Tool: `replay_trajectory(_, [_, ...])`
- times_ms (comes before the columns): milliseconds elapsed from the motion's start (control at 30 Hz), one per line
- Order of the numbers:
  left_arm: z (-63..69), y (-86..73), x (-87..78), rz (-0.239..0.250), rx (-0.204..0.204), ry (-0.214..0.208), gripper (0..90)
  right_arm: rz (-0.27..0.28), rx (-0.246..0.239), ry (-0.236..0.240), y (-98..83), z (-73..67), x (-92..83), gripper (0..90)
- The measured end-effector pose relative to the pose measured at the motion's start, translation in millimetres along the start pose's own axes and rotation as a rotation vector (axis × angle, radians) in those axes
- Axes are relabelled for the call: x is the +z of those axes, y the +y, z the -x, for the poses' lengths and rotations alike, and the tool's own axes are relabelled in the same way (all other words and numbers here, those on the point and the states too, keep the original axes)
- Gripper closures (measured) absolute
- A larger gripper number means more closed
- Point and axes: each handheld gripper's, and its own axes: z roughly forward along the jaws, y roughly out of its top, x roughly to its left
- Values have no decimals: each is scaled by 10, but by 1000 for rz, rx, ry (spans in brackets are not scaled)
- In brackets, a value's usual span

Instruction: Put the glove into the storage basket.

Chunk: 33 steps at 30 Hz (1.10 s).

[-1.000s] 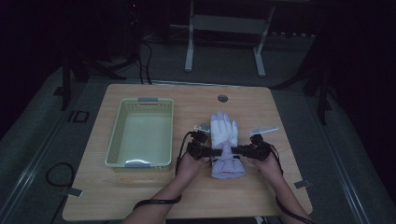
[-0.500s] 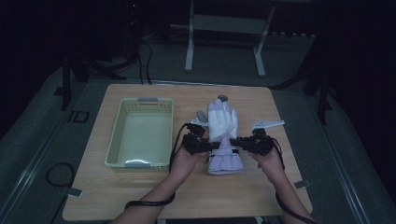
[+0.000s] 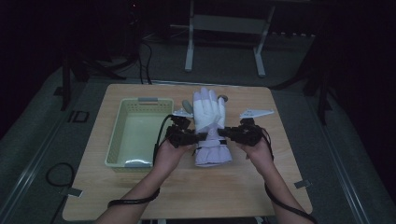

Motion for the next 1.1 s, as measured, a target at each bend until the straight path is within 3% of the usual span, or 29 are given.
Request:
replay_trajectory(400, [-278, -32, -411, 16, -23, 56, 685, -3, -28, 33, 315, -239, 383, 812])
replay_trajectory(633, [-470, -47, -724, 12, -14, 116, 685, 11, -17, 76, 491, -396, 679, 812])
replay_trajectory(833, [-721, -117, -969, -5, -28, 137, 684, 9, -16, 91, 604, -586, 999, 813])
replay_trajectory(967, [-924, -175, -1105, -22, -55, 129, 684, -9, -17, 96, 673, -700, 1214, 814])
replay_trajectory(1100, [-1110, -246, -1218, -22, -52, 130, 684, -21, -15, 98, 729, -798, 1426, 813])
